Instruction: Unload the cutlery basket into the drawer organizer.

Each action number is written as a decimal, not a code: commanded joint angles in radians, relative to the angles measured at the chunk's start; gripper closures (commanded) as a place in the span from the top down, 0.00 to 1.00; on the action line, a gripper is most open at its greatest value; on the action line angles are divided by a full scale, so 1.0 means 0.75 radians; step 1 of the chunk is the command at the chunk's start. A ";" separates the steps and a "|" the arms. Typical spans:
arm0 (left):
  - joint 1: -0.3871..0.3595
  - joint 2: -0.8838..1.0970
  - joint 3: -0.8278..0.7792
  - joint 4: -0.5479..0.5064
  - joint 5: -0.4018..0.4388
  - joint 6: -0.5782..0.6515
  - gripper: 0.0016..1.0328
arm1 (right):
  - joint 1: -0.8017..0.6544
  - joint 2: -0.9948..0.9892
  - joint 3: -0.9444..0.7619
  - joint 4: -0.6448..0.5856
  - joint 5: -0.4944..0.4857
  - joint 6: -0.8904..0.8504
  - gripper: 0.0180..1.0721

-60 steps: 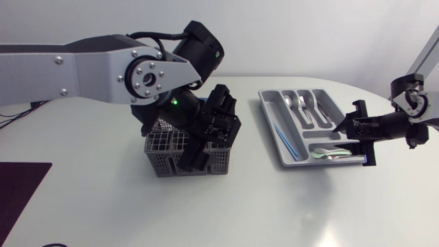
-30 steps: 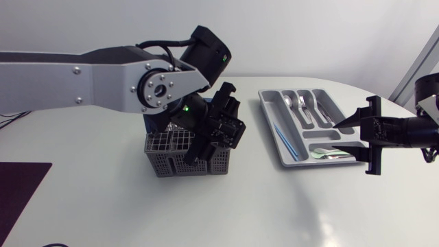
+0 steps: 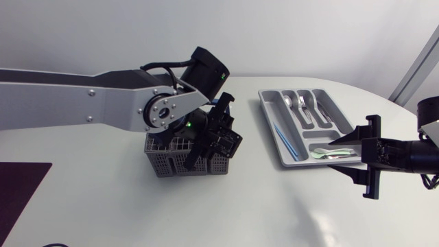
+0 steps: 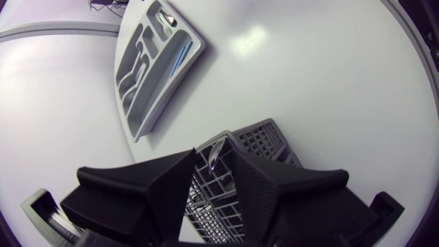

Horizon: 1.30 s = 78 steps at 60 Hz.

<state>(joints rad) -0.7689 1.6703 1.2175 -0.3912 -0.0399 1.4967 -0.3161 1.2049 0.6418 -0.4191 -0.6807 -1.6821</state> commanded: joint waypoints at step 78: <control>0.005 -0.157 -0.112 0.102 -0.045 -0.036 0.03 | 0.008 -0.255 -0.191 -0.047 -0.039 0.073 0.65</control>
<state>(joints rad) -0.7681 1.5909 1.1561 -0.3157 -0.0689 1.4879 -0.3157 1.0344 0.5259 -0.4347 -0.7036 -1.6444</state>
